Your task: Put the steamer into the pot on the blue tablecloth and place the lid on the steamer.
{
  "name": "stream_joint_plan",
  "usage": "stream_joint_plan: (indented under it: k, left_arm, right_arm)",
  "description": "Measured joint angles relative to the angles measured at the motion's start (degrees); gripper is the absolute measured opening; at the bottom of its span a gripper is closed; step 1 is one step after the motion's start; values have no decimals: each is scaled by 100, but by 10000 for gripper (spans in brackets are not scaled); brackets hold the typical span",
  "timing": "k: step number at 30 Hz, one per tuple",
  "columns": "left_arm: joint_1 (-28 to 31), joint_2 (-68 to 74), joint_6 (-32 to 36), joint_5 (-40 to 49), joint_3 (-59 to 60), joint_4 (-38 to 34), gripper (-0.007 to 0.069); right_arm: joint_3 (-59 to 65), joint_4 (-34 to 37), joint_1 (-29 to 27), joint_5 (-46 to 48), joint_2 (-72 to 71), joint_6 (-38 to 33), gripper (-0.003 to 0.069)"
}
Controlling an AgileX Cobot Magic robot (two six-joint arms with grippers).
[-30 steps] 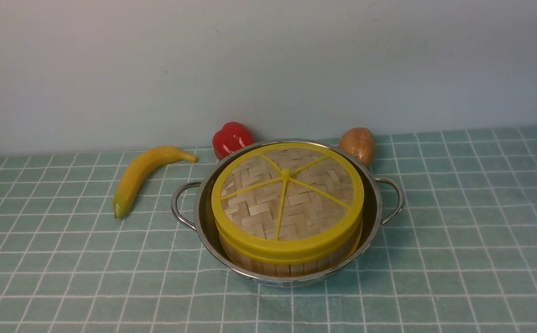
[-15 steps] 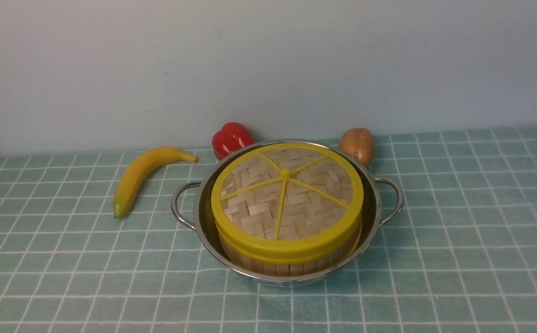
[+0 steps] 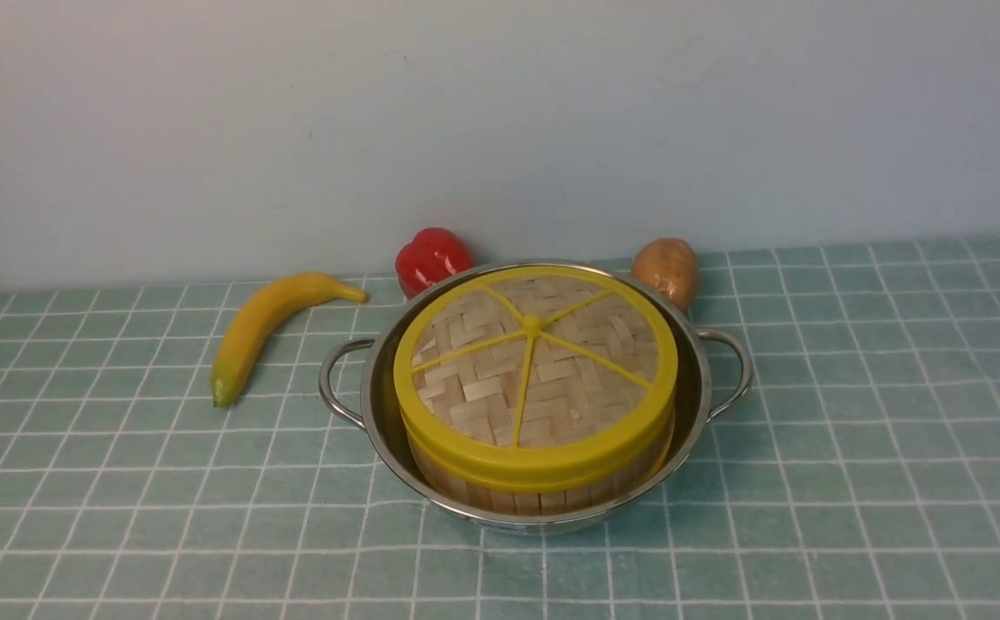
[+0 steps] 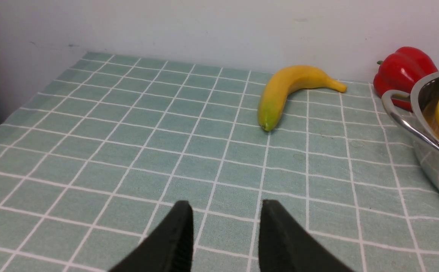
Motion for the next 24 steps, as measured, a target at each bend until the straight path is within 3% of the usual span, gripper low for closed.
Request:
stream_joint_plan:
  k: [4, 10, 24]
  left_arm:
    - [0, 0, 0, 0, 0, 0, 243]
    - [0, 16, 0, -6, 5, 0, 243]
    - [0, 29, 0, -12, 6, 0, 243]
  right_arm:
    - [1579, 0, -305, -498, -1659, -463, 95]
    - [2919, 124, -386, -397, -2370, -486, 127]
    - [3390, -509, -503, -232, -2370, -555, 194]
